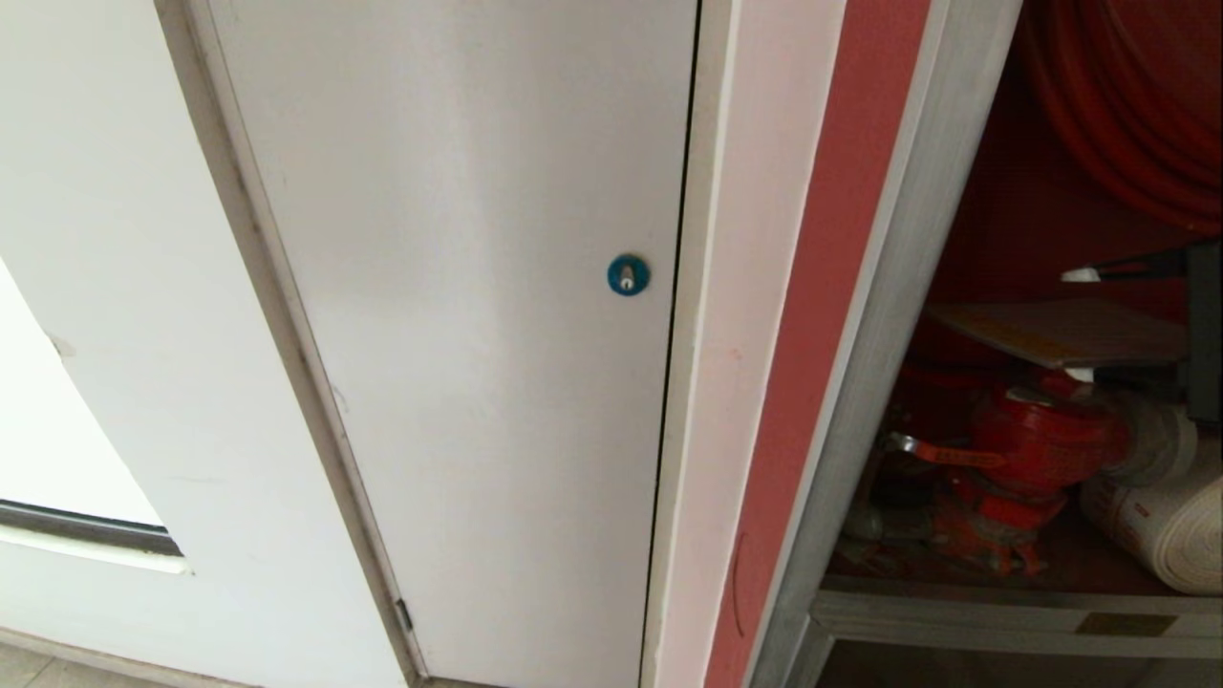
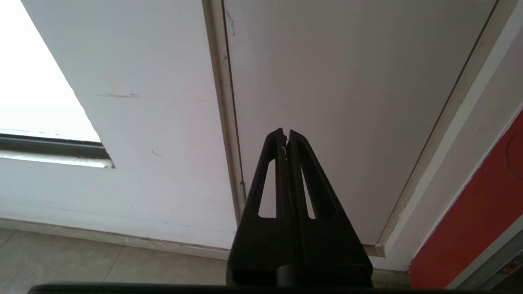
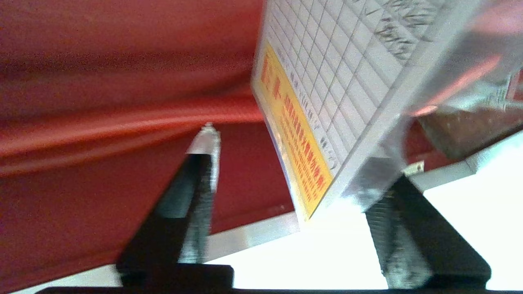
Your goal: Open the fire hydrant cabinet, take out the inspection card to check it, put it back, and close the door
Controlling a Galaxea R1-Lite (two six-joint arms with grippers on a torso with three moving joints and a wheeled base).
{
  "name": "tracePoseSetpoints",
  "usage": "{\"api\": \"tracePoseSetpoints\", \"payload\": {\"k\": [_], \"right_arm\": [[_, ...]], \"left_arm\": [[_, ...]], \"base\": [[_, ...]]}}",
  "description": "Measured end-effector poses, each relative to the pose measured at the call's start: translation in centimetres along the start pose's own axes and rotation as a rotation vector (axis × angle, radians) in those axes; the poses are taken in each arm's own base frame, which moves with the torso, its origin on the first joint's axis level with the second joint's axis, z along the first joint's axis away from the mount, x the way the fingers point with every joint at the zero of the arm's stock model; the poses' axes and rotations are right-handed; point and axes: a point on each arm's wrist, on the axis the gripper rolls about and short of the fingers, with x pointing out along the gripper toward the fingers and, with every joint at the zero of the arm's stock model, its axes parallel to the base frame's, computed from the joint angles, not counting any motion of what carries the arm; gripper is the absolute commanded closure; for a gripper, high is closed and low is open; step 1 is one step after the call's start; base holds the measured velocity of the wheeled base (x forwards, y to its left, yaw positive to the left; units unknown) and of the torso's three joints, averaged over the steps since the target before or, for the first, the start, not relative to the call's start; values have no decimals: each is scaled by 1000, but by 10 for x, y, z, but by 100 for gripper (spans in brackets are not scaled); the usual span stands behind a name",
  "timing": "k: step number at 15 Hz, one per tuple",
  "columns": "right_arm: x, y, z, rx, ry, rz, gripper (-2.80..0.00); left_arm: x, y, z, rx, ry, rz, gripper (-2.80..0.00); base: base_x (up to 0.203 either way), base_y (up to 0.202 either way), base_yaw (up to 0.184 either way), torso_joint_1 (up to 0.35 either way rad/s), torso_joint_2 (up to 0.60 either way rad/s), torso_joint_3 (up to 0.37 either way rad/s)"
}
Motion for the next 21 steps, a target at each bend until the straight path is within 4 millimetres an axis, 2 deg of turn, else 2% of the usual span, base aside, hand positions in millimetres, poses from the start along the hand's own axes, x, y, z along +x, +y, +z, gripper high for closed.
{"api": "tracePoseSetpoints", "payload": {"k": [6, 12, 15, 18, 19, 21], "right_arm": [[6, -5, -7, -12, 53, -21, -280], [1, -14, -12, -8, 63, -42, -280], [-19, -16, -21, -34, 71, -50, -280], [-62, -20, -42, -126, 127, -50, -280], [-78, -22, -50, -172, 158, -66, 0], [-108, -26, -66, -311, 220, -108, 0]], "left_arm": [[0, 0, 0, 0, 0, 0, 0], [0, 0, 0, 0, 0, 0, 0], [0, 0, 0, 0, 0, 0, 0], [0, 0, 0, 0, 0, 0, 0], [0, 0, 0, 0, 0, 0, 0], [0, 0, 0, 0, 0, 0, 0]], "base": [[0, 0, 0, 0, 0, 0], [0, 0, 0, 0, 0, 0], [0, 0, 0, 0, 0, 0], [0, 0, 0, 0, 0, 0], [0, 0, 0, 0, 0, 0], [0, 0, 0, 0, 0, 0]]}}
